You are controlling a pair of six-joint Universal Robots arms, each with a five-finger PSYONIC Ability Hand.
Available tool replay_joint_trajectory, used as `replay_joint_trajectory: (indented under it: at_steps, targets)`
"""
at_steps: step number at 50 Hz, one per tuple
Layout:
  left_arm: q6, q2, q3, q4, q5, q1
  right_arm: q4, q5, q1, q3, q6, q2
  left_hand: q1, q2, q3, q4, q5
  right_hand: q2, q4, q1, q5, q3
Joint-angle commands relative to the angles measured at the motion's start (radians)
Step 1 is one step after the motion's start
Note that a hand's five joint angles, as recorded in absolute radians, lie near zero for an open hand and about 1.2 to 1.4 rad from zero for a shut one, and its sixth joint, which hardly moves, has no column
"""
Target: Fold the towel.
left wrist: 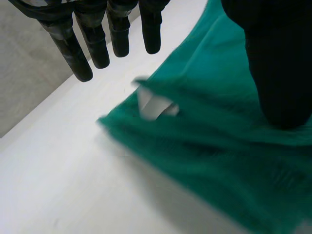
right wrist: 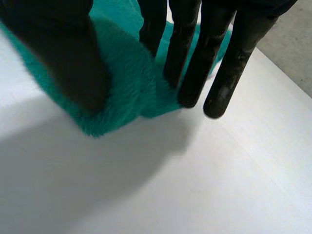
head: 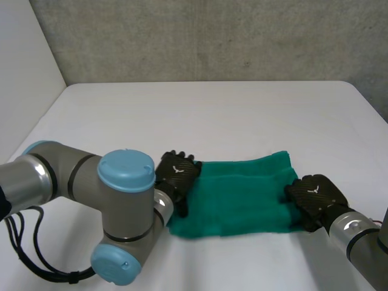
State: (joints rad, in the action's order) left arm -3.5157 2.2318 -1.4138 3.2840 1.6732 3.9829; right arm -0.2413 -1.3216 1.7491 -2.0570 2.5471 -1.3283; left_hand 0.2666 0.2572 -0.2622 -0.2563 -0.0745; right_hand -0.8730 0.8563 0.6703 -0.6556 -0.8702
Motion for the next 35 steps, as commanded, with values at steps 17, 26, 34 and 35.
replay_joint_trajectory:
  at_steps: [17, 26, 34, 35]
  targets:
    - [0.008, -0.316, -0.175, 0.0, 0.062, 0.165, 0.244, -0.171, 0.555, 0.587, -0.033, 0.197, -0.024, -0.014, 0.019, 0.013, 0.006, -0.523, 0.54, 0.726, -0.566, -0.526]
    - [0.026, -0.351, -0.2, 0.0, 0.056, 0.205, 0.231, -0.183, 0.727, 0.672, -0.048, 0.379, -0.038, -0.029, 0.034, 0.028, 0.021, 0.096, -0.079, 0.107, 0.053, 0.093]
    - [0.07, -0.353, -0.166, 0.002, 0.031, 0.151, 0.111, -0.249, 0.633, 0.569, 0.001, 0.206, -0.044, -0.035, 0.04, 0.034, 0.027, 0.698, -0.682, -0.496, 0.656, 0.696]
    - [0.086, -0.35, -0.148, 0.002, 0.014, 0.124, 0.093, -0.249, 0.591, 0.54, 0.019, 0.154, -0.044, -0.035, 0.04, 0.034, 0.027, 0.698, -0.682, -0.496, 0.656, 0.696]
